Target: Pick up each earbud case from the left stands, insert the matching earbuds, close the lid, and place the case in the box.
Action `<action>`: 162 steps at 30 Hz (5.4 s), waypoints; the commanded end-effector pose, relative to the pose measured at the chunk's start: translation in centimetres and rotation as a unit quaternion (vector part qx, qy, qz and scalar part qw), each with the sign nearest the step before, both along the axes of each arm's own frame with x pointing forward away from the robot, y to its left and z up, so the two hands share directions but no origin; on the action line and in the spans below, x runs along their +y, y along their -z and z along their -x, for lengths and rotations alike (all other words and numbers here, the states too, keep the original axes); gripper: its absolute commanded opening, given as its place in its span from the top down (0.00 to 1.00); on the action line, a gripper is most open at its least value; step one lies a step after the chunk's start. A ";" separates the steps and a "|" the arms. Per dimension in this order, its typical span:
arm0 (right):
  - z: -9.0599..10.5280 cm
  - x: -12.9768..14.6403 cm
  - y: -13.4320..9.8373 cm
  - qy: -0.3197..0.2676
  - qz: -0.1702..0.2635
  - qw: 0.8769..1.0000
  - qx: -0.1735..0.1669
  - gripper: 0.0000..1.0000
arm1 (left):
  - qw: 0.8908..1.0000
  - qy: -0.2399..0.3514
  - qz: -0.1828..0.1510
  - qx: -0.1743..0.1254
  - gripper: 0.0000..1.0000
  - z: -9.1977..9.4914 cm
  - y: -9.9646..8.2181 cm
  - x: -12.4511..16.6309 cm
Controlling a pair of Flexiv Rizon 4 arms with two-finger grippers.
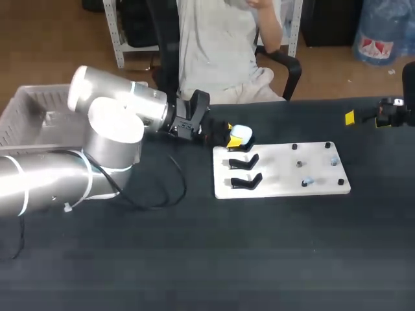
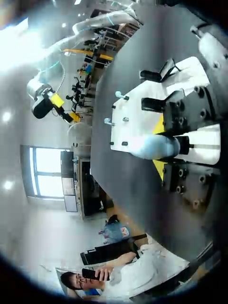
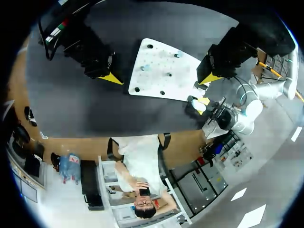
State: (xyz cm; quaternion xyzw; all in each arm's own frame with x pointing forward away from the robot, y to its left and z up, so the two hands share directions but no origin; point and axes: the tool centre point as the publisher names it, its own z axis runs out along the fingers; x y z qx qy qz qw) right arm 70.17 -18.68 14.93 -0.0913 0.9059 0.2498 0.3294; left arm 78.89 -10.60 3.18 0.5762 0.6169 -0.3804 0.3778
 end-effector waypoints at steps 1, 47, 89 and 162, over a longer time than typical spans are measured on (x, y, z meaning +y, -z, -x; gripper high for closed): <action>0.0 0.0 0.0 0.000 0.001 1.000 0.001 0.00 | 1.000 -0.003 0.020 -0.002 1.00 1.5 -2.1 1.9; 0.0 0.0 0.0 0.000 0.001 1.000 0.001 0.00 | 0.976 -0.033 0.206 -0.062 1.00 10.3 -10.1 3.7; 7.8 13.7 -1.6 -0.180 0.059 0.982 0.015 0.00 | 0.979 0.034 0.202 -0.019 1.00 12.9 -7.9 -2.3; 4.5 18.4 2.9 -0.177 0.067 0.978 0.088 0.00 | 0.980 0.038 0.192 -0.027 1.00 13.0 -7.6 -2.8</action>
